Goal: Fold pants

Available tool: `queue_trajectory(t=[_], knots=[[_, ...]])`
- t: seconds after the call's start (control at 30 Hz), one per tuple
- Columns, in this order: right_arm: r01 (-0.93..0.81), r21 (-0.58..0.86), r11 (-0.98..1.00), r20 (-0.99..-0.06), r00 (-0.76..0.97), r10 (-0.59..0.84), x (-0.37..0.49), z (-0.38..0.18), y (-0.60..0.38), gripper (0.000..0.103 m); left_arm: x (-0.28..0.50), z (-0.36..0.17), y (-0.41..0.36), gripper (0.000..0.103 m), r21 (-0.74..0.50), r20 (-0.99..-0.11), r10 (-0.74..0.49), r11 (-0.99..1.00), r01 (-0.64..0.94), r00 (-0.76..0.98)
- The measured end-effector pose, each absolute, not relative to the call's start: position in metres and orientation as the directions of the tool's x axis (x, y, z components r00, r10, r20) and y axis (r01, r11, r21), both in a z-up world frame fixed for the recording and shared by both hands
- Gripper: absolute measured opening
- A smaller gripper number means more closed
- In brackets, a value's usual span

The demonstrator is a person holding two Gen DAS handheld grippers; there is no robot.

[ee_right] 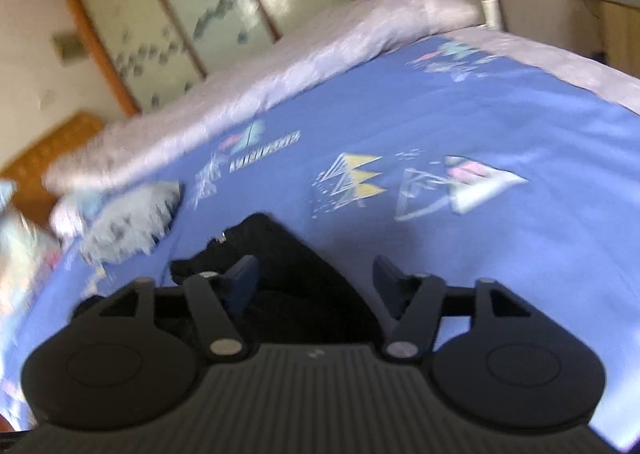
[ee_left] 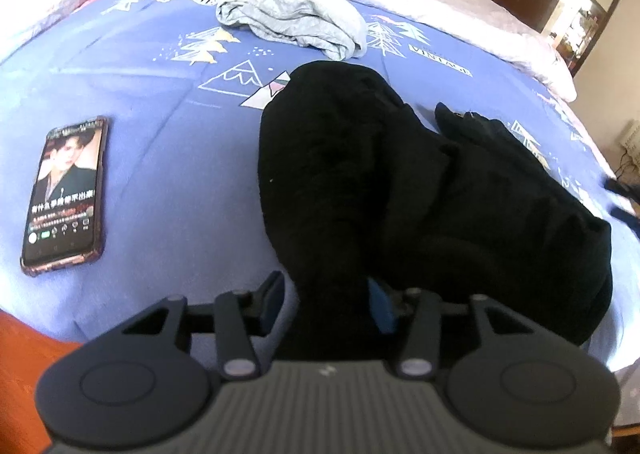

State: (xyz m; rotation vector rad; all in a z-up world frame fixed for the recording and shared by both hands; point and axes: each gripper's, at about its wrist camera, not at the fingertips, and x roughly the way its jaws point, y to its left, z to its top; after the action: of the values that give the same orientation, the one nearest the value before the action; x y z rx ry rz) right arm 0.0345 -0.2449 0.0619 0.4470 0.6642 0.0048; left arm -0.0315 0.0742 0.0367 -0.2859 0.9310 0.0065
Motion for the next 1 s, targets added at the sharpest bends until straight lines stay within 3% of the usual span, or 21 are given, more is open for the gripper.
queue_trajectory(t=[0.13, 0.2, 0.27, 0.3, 0.37, 0.43, 0.6, 0.7, 0.8, 0.83, 0.9, 1.0], knots=[[0.080, 0.334, 0.939, -0.702, 0.686, 0.191, 0.089, 0.031, -0.217, 0.077, -0.034, 0.040, 0.071, 0.041, -0.213, -0.795, -0.101, 0.970, -0.120, 0.599], [0.049, 0.349, 0.936, -0.751, 0.611, 0.249, 0.098, 0.016, -0.207, 0.074, -0.034, 0.041, 0.069, 0.041, -0.194, -0.795, -0.090, 0.975, -0.110, 0.600], [0.058, 0.224, 0.973, -0.774, 0.617, 0.142, 0.092, 0.018, -0.193, 0.041, -0.032, 0.041, 0.065, 0.041, -0.170, -0.794, -0.077, 0.981, -0.098, 0.603], [0.058, 0.195, 0.979, -0.769, 0.629, 0.116, 0.087, 0.023, -0.193, 0.019, -0.031, 0.041, 0.063, 0.038, -0.159, -0.793, -0.073, 0.983, -0.091, 0.605], [0.092, 0.314, 0.945, -0.700, 0.695, 0.165, 0.067, 0.042, -0.218, 0.015, -0.029, 0.040, 0.058, 0.034, -0.154, -0.793, -0.079, 0.985, -0.073, 0.604], [0.174, 0.358, 0.917, -0.623, 0.776, 0.096, 0.039, 0.066, -0.252, 0.007, -0.026, 0.040, 0.055, 0.032, -0.145, -0.793, -0.079, 0.988, -0.061, 0.605], [0.443, 0.375, 0.814, -0.539, 0.819, -0.198, -0.061, 0.094, -0.350, 0.007, -0.024, 0.040, 0.056, 0.033, -0.164, -0.784, -0.110, 0.986, -0.033, 0.611], [0.559, 0.287, 0.778, -0.592, 0.742, -0.315, -0.107, 0.084, -0.374, 0.009, -0.021, 0.045, 0.067, 0.040, -0.206, -0.775, -0.155, 0.979, -0.013, 0.613], [0.708, 0.175, 0.684, -0.661, 0.599, -0.452, -0.132, 0.067, -0.384, 0.022, -0.014, 0.057, 0.090, 0.044, -0.235, -0.749, -0.140, 0.970, -0.063, 0.648], [0.740, 0.185, 0.646, -0.664, 0.579, -0.472, -0.138, 0.067, -0.390, 0.029, -0.010, 0.061, 0.098, 0.046, -0.235, -0.742, -0.121, 0.968, -0.086, 0.659], [0.747, 0.276, 0.604, -0.636, 0.614, -0.468, -0.144, 0.075, -0.393, 0.029, 0.001, 0.069, 0.112, 0.047, -0.210, -0.736, -0.067, 0.969, -0.133, 0.674], [0.593, 0.273, 0.758, -0.570, 0.735, -0.369, -0.104, 0.105, -0.366, 0.031, 0.023, 0.075, 0.120, 0.060, -0.151, -0.723, -0.004, 0.977, -0.153, 0.690]])
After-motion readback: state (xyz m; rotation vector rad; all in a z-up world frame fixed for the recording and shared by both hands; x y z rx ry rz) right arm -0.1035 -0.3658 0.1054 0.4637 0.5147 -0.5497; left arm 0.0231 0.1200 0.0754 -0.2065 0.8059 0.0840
